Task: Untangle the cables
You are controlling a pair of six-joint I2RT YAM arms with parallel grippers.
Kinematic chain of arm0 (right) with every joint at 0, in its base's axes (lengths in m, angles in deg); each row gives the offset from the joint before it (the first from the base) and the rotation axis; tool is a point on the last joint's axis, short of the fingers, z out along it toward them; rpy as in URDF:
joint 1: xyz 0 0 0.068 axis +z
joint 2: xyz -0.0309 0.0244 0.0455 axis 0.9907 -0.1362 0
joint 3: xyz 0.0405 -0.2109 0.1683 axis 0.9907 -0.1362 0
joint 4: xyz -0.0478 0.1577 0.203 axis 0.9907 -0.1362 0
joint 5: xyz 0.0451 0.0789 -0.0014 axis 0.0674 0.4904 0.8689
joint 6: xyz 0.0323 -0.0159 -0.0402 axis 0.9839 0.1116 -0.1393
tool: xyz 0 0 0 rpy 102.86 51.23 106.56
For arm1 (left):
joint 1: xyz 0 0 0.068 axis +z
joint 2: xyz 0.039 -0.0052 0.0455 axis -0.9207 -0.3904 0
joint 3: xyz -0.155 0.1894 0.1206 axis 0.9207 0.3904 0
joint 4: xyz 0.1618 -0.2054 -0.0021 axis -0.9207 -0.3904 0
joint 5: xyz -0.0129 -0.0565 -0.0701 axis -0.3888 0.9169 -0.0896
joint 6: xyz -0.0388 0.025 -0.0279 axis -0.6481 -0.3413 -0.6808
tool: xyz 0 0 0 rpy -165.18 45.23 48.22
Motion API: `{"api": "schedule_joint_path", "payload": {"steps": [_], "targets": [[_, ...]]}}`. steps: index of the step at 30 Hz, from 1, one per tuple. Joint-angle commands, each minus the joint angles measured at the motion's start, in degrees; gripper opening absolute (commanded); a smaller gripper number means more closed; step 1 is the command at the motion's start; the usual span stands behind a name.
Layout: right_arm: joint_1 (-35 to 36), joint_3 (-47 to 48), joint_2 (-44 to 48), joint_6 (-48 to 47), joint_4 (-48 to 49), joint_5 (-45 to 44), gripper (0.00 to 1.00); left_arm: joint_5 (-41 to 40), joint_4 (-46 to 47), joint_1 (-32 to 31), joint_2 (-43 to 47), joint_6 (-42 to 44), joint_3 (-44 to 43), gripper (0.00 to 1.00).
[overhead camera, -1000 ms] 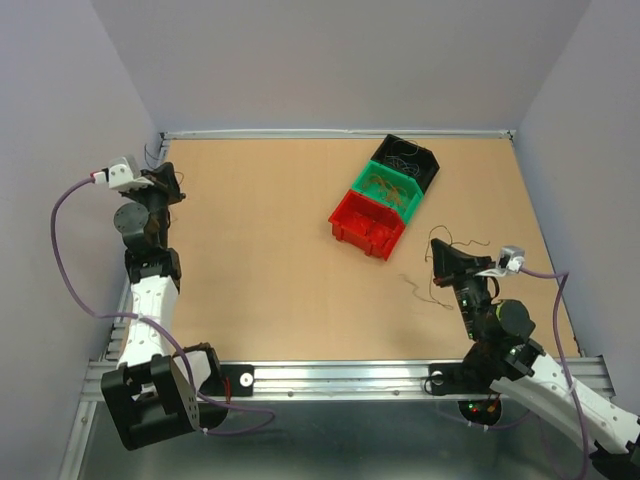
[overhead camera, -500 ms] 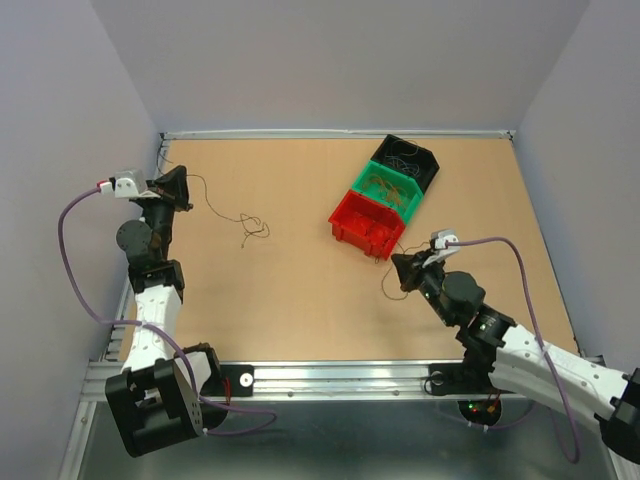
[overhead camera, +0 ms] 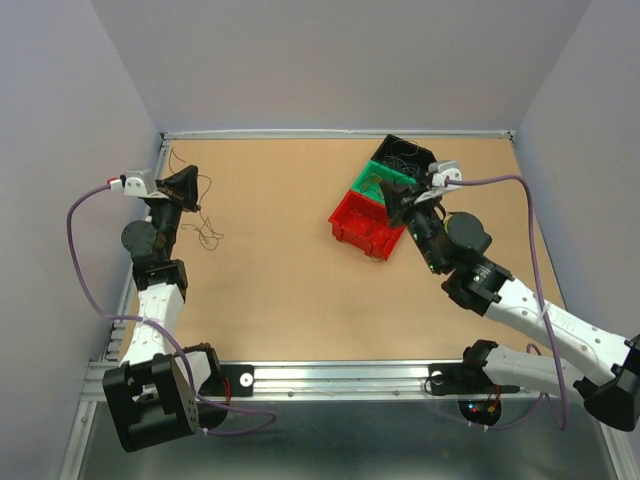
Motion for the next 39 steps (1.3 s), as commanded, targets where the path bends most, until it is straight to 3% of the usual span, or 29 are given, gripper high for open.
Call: {"api": "schedule_joint_path", "payload": {"steps": [1, 16, 29, 39], "targets": [[0.24, 8.45, -4.37, -4.50, 0.61, -1.06, 0.01, 1.58, 5.31, -0.79, 0.76, 1.21, 0.73, 0.00], [-2.21, 22.87, -15.10, -7.41, -1.23, -3.88, 0.01, 2.10, 5.75, -1.67, 1.20, 2.09, 0.99, 0.00], [-13.99, 29.72, -21.87, 1.20, -5.27, 10.71, 0.01, 2.37, 5.84, -2.20, 1.11, 2.53, 1.17, 0.00], [-14.35, 36.06, -22.94, 3.93, -8.97, 17.47, 0.01, 2.46, 6.02, -2.38, 1.38, 2.88, 1.17, 0.00]]}}
